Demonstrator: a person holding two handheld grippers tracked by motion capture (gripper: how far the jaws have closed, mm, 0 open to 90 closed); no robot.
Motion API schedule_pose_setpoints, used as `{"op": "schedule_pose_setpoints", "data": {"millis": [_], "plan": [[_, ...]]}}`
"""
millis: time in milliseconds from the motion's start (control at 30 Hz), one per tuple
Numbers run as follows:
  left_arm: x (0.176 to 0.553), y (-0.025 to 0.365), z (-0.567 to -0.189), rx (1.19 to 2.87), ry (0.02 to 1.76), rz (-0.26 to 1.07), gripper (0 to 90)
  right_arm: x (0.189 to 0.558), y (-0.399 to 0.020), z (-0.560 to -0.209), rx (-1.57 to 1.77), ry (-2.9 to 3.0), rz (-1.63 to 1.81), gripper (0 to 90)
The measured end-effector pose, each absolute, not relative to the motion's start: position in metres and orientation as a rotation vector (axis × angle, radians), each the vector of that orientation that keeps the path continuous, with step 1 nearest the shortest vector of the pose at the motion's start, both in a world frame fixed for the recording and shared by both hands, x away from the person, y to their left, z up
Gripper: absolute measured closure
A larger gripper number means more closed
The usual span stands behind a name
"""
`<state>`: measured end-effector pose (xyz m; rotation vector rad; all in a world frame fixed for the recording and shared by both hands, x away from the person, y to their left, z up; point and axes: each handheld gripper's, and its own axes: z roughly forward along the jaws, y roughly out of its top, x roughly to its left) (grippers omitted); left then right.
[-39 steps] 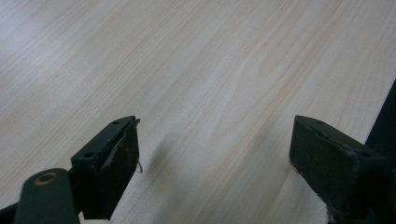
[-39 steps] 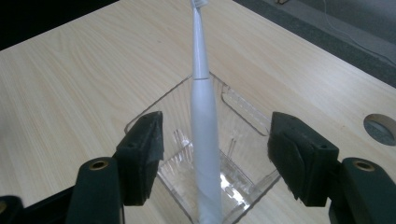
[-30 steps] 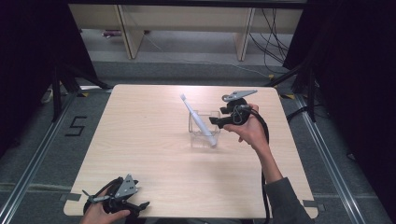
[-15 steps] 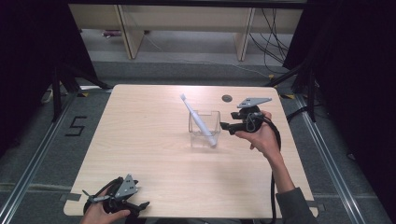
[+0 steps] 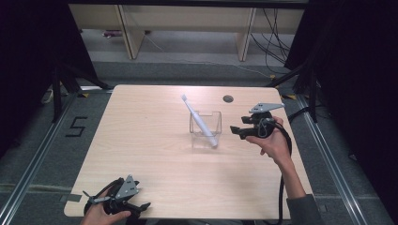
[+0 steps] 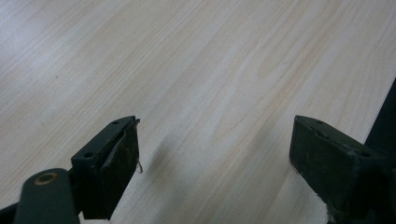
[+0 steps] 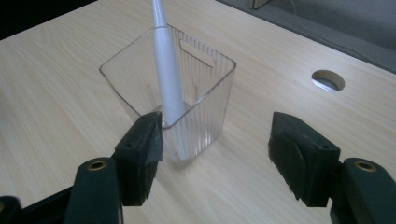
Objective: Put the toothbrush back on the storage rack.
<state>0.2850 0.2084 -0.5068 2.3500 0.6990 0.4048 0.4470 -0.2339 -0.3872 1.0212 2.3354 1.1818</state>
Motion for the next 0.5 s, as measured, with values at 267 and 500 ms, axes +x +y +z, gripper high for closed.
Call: {"op": "schedule_pose_setpoints", "data": {"millis": [267,500], "plan": [[0.285,0.208,-0.506,2.347,0.704,0.398,15.6,0.441,-0.244,-0.394,1.073,2.334,1.178,36.1],[0.285,0.208,-0.506,2.348,0.703,0.397,15.5,0.434,-0.25,-0.396,1.087,2.326,1.159,35.2]]}}
